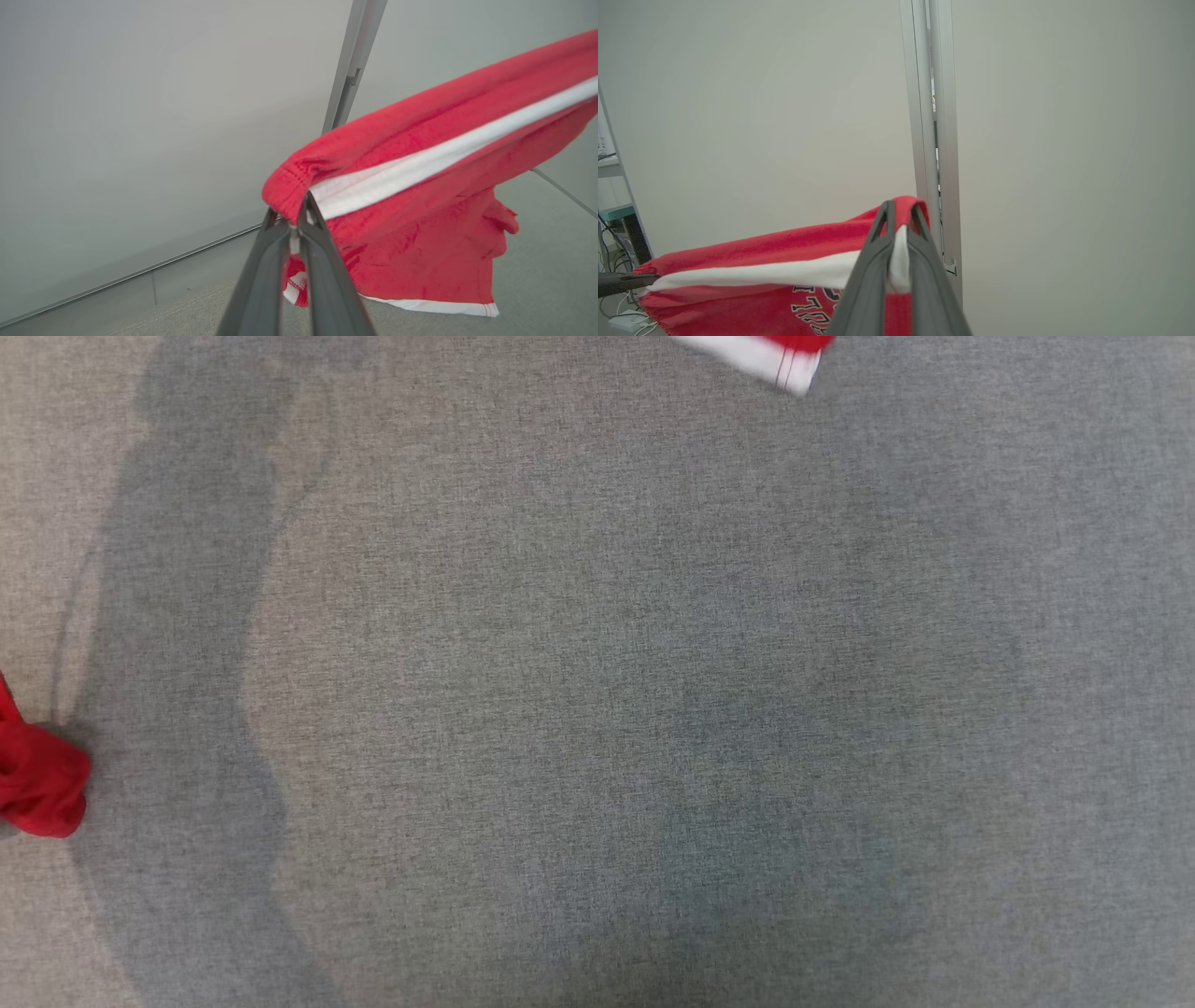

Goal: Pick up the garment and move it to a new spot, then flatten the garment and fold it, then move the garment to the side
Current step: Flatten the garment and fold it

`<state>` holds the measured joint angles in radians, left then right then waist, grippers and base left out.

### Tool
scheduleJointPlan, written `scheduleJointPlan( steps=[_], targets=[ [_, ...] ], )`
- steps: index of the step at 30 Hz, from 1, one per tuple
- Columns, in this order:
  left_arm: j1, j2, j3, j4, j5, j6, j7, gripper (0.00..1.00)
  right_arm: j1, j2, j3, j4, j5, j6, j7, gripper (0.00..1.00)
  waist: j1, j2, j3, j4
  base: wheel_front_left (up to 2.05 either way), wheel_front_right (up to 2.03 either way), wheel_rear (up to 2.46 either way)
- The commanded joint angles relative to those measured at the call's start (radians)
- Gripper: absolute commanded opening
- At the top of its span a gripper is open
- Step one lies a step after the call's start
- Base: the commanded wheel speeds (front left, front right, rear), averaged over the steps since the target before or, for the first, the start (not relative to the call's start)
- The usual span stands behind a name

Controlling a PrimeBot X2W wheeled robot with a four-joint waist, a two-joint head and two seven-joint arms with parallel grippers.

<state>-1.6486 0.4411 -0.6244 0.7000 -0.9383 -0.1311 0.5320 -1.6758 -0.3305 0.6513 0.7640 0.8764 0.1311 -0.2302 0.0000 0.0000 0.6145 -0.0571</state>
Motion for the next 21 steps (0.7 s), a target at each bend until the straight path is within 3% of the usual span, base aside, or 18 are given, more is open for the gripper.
scheduleJointPlan(
  steps=[1, 11, 21],
  targets=[
    [-0.015, 0.005, -0.005, 0.015, -0.013, 0.001, -0.010, 0.00, -0.019, -0.005, 0.001, 0.009, 0.003, -0.001, -0.013, 0.00, 0.0000, 0.0000, -0.001, 0.002, 0.00, 0.00, 0.00],
    [0.075, 0.010, -0.118, 0.000, -0.144, 0.001, -0.047, 0.00, 0.039, -0.021, 0.101, -0.030, 0.046, 0.000, -0.035, 0.00, 0.0000, 0.0000, -0.043, 0.011, 0.00, 0.00, 0.00],
    [0.344, 0.113, -0.286, -0.128, -0.280, 0.001, -0.083, 0.00, 0.356, -0.107, 0.248, -0.129, 0.113, 0.000, -0.036, 0.00, 0.0000, 0.0000, -0.220, 0.014, 0.00, 0.00, 0.00]
  ],
)
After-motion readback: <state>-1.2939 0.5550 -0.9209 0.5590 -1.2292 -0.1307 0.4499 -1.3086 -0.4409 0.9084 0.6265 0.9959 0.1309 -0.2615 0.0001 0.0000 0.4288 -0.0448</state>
